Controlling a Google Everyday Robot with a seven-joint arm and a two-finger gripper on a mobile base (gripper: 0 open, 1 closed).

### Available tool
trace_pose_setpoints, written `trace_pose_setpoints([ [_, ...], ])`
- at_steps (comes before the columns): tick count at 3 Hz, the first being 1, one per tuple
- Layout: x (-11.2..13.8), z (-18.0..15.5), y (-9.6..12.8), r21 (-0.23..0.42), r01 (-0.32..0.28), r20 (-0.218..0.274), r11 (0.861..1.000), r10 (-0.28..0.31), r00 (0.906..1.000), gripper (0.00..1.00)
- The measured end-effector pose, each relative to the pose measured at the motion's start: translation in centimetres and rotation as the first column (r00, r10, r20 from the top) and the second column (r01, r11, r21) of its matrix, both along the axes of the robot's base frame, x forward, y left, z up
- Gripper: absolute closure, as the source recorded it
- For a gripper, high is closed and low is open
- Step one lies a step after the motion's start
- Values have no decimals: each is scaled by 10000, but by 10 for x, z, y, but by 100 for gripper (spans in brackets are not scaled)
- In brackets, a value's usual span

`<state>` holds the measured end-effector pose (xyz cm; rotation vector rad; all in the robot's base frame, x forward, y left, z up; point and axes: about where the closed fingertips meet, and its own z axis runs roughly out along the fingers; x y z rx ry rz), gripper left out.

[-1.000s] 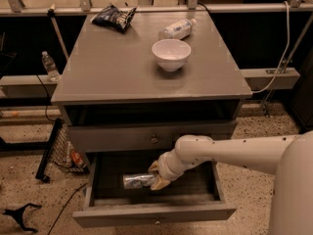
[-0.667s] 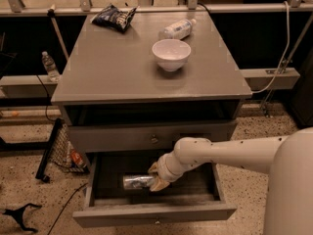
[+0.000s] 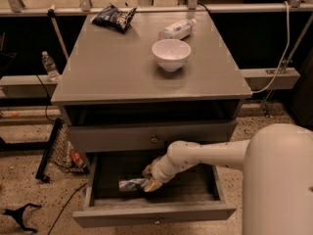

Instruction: Place redbull can into middle drawer

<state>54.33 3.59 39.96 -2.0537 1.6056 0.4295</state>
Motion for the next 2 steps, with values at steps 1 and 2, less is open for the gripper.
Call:
trace_pose_setpoints([
  [1,5,-3,4,-11,-132,-26,9999,132,9999,100],
  [2,4,-4,4,-6,-147,-48,9999,147,9999,82],
])
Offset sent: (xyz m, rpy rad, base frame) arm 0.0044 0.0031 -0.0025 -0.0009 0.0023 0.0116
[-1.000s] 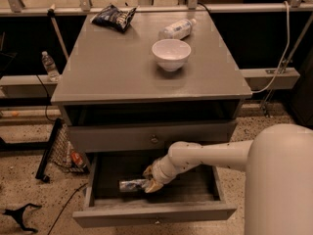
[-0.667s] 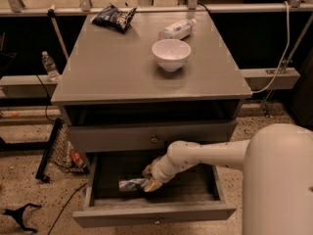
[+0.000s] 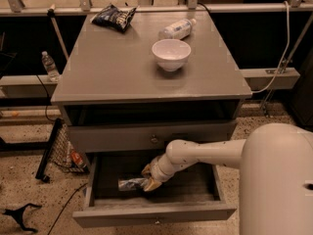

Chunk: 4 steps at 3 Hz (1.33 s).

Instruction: Place redbull can into middle drawer

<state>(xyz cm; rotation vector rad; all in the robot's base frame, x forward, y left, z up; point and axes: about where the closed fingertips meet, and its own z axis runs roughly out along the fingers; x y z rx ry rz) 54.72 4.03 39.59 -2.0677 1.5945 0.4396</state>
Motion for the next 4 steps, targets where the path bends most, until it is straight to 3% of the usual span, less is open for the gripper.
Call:
trace_pose_setpoints([
  [3,-4,-3,3,11,-62,-77,10000,62,10000,13],
  [4,-5,-4,4,14,-83,-101,10000,83,9999,0],
])
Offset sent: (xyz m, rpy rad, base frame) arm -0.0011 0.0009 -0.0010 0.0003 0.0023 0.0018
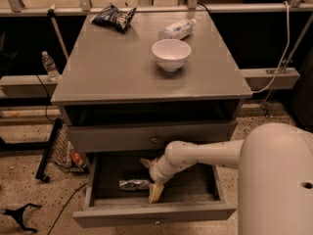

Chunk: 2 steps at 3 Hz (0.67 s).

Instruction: Place redbull can into middle drawer

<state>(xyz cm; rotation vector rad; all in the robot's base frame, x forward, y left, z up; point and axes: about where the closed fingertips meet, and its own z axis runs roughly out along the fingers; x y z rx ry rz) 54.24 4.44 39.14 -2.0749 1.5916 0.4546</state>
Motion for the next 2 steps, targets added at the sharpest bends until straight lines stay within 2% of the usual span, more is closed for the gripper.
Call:
trace_pose_setpoints([
  [2,4,16,-15,-150,211,322,9997,-206,9993,0],
])
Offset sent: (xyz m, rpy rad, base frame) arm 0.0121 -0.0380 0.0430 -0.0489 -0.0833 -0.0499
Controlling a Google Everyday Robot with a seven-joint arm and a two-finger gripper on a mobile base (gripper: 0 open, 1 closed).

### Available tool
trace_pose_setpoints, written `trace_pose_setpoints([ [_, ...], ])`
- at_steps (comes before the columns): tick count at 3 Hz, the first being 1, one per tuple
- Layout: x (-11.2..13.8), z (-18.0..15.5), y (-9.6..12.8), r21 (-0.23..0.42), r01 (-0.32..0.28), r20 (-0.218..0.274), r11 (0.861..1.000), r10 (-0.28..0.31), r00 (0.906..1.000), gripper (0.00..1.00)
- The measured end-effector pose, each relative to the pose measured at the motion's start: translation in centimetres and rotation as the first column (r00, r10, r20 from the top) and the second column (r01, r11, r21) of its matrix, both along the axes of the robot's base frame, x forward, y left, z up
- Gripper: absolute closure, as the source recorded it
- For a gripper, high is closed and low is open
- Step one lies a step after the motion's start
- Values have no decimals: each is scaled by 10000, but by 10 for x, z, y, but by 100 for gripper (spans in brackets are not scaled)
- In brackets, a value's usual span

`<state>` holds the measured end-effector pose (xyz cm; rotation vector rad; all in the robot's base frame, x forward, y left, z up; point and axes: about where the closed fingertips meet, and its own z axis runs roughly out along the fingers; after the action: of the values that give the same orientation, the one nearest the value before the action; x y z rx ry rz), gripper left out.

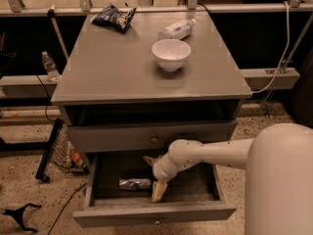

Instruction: Place redbull can into middle drawer

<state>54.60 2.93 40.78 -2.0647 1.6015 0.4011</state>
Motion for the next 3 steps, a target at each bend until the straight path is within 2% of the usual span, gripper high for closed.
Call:
trace_pose_setpoints([
  [2,2,29,-29,-384,535,549,9978,-513,9972,0],
  [3,2,40,-50,-561,896,576,9944,-864,9946,0],
])
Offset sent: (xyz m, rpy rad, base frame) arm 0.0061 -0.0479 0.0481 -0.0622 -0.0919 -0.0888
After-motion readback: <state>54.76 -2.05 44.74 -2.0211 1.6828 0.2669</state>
